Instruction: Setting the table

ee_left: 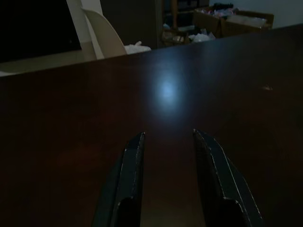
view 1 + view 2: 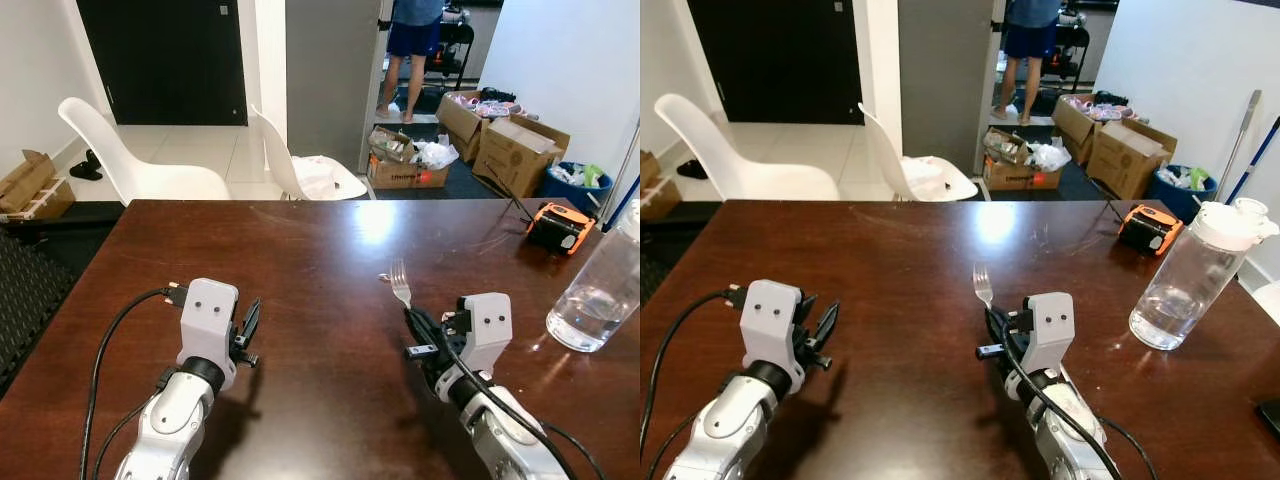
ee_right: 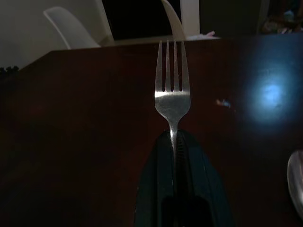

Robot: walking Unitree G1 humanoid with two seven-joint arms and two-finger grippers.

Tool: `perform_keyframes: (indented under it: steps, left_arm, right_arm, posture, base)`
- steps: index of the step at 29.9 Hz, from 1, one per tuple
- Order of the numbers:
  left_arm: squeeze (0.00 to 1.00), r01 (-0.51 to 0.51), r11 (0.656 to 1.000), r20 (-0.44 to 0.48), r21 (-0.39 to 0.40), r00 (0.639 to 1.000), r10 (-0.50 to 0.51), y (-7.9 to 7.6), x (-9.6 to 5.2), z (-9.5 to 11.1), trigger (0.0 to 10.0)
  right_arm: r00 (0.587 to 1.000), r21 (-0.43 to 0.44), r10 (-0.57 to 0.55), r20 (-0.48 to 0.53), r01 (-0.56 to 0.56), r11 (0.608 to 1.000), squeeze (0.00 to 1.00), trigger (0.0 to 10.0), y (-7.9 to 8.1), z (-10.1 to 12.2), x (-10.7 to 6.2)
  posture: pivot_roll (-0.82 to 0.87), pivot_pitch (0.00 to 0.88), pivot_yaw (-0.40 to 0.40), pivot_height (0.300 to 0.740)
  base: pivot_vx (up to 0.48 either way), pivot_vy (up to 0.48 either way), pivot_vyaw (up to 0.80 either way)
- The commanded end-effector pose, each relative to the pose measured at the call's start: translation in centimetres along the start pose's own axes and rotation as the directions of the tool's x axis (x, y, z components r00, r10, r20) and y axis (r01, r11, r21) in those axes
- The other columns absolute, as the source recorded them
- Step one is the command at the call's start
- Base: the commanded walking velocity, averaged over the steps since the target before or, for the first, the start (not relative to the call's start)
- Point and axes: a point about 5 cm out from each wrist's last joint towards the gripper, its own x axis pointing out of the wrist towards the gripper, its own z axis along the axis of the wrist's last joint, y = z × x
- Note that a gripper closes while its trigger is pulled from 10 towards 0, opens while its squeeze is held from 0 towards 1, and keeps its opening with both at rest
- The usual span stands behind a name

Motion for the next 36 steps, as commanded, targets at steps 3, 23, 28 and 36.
perform_keyframes:
  steps: [3, 23, 28, 36]
  left_arm:
    - [0.0, -0.006, 1.0, -0.033, 0.002, 0.999, 0.006, 0.0, -0.4, -0.3, 10.0]
    - [0.0, -0.027, 0.998, -0.097, 0.05, 0.995, 0.032, 0.9, -1.0, -1.0, 10.0]
    - [0.0, -0.028, 0.998, -0.103, 0.058, 0.994, 0.034, 1.0, -1.0, -1.1, 10.0]
    - [0.0, -0.027, 0.998, -0.105, 0.061, 0.994, 0.033, 1.0, -1.0, -1.1, 10.0]
  right_arm:
    - [1.0, 0.007, -0.004, -0.024, 0.004, 1.0, 0.0, 10.0, 0.1, -0.4, -0.4]
    - [0.936, -0.051, -0.153, -0.316, 0.144, 0.988, 0.0, 10.0, -2.1, -2.1, -2.0]
    - [0.92, -0.093, -0.159, -0.359, 0.135, 0.987, 0.0, 10.0, -2.6, -2.1, -2.8]
    - [0.894, -0.151, -0.179, -0.411, 0.126, 0.98, 0.0, 10.0, -3.6, -2.9, -3.8]
  posture:
    - [0.01, 0.154, 0.089, 0.74]
    - [0.01, 0.162, 0.091, 0.74]
    - [0.01, 0.16, 0.093, 0.74]
    - [0.01, 0.158, 0.097, 0.74]
  base:
    - [0.0, 0.0, 0.0]
    - [0.0, 0.0, 0.0]
    - [0.0, 0.0, 0.0]
    - [0.0, 0.0, 0.0]
